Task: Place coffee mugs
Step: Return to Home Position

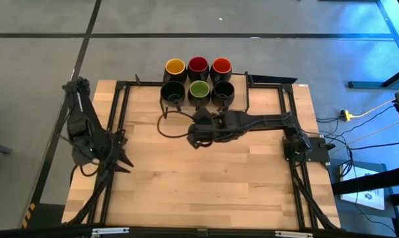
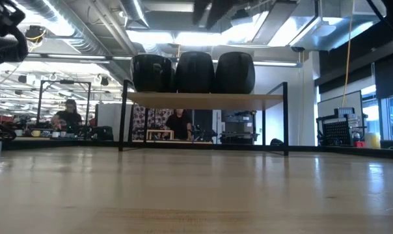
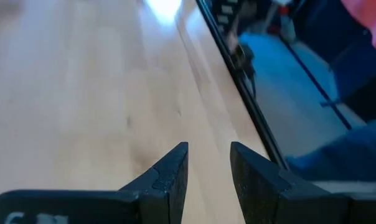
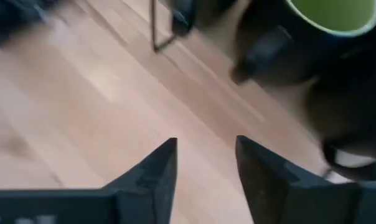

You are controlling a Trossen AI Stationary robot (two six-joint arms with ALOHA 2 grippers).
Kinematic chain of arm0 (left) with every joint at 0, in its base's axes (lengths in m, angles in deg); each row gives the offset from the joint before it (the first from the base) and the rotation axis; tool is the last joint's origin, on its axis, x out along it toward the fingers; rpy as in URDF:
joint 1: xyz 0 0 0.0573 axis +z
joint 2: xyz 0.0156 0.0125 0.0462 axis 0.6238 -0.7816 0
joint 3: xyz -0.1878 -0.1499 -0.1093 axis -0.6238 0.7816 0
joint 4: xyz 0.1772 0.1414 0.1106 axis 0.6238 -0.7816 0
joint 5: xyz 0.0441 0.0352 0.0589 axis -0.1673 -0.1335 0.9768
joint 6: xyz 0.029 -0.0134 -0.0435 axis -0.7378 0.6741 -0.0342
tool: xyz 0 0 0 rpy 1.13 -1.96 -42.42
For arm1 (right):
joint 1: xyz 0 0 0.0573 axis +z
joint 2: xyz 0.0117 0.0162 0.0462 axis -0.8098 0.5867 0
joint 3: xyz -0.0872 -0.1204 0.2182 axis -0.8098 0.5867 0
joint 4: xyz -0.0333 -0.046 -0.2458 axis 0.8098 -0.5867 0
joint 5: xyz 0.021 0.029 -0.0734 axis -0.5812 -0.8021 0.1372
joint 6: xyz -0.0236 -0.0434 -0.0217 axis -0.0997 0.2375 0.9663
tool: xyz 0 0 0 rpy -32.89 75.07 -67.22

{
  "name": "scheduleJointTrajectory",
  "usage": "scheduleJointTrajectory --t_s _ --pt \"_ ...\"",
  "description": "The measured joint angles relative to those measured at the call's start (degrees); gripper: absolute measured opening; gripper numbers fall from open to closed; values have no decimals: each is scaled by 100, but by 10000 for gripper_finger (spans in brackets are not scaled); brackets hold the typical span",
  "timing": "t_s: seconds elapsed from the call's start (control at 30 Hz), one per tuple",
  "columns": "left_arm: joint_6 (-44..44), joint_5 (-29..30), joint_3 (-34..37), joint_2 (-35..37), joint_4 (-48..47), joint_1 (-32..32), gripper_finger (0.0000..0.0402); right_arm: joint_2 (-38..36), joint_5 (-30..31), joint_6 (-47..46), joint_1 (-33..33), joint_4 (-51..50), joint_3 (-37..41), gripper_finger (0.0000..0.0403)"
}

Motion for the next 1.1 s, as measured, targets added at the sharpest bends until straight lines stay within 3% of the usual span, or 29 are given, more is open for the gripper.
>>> scheduleJointTrajectory --t_s 0.13,0.37,0.6,0.77,1.1 --pt "-400 454 0 339 -5 -2 113 -30 -34 244 8 -709 9 101" --pt "-844 917 0 575 -29 0 100 -111 -257 1526 76 -850 10 10" --pt "-589 1566 0 555 23 -1 99 -773 -358 2481 359 -734 614 7" --pt "-573 1669 0 552 35 -2 99 -2048 -696 2943 595 541 2300 4" --pt "-571 1574 0 552 25 -2 99 -5479 -2243 2775 648 5606 7443 5"
